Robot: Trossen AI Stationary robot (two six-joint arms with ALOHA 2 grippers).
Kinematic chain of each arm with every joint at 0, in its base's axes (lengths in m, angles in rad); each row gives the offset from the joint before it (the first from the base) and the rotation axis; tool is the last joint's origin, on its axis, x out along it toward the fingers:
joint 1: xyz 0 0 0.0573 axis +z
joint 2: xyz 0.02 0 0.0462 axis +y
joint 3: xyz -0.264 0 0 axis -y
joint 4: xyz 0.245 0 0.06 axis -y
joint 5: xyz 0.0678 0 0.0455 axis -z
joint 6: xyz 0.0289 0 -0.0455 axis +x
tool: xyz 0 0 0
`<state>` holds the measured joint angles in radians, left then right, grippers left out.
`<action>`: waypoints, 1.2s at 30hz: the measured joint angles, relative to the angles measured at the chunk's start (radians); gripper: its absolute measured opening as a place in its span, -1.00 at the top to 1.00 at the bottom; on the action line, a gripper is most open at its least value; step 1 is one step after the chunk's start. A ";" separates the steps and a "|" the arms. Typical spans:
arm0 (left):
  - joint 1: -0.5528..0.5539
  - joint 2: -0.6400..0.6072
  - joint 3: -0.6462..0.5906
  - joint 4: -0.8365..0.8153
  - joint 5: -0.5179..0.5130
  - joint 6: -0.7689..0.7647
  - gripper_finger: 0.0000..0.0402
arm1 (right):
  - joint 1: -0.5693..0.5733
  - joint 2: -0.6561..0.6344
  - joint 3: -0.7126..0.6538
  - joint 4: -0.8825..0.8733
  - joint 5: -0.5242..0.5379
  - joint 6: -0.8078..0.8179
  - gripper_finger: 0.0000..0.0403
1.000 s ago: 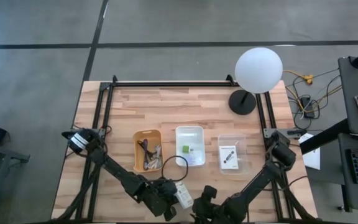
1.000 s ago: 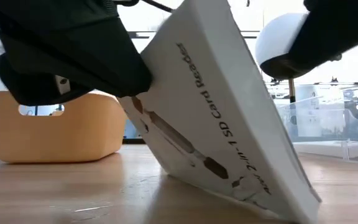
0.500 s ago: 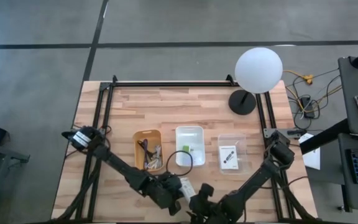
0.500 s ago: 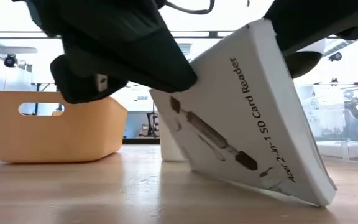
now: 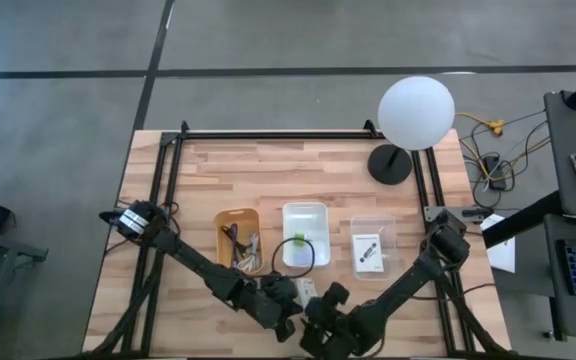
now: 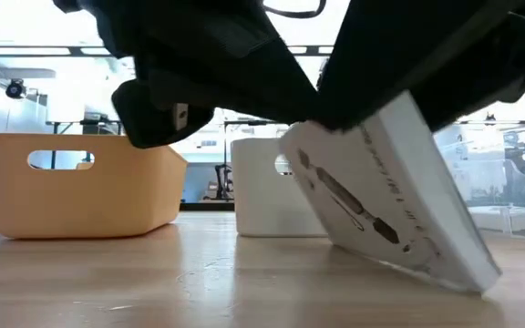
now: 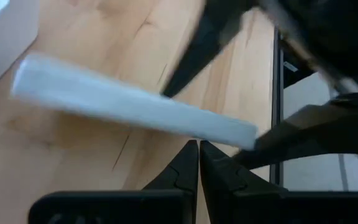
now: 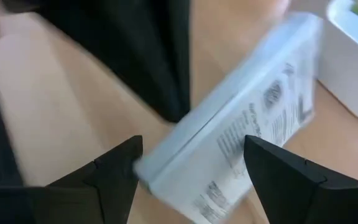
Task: Pick and place items into bin
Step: Put the white card reader box into the transparent bin
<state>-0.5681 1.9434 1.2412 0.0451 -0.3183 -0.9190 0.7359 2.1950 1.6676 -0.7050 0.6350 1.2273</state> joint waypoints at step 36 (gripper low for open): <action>-0.099 0.004 0.013 -0.163 -0.097 -0.123 1.00 | 0.064 -0.096 0.094 -0.355 -0.113 0.437 0.84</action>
<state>-0.6673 1.9476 1.2537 -0.1181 -0.4149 -1.0424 0.7996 2.0989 1.7618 -1.0597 0.5215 1.6647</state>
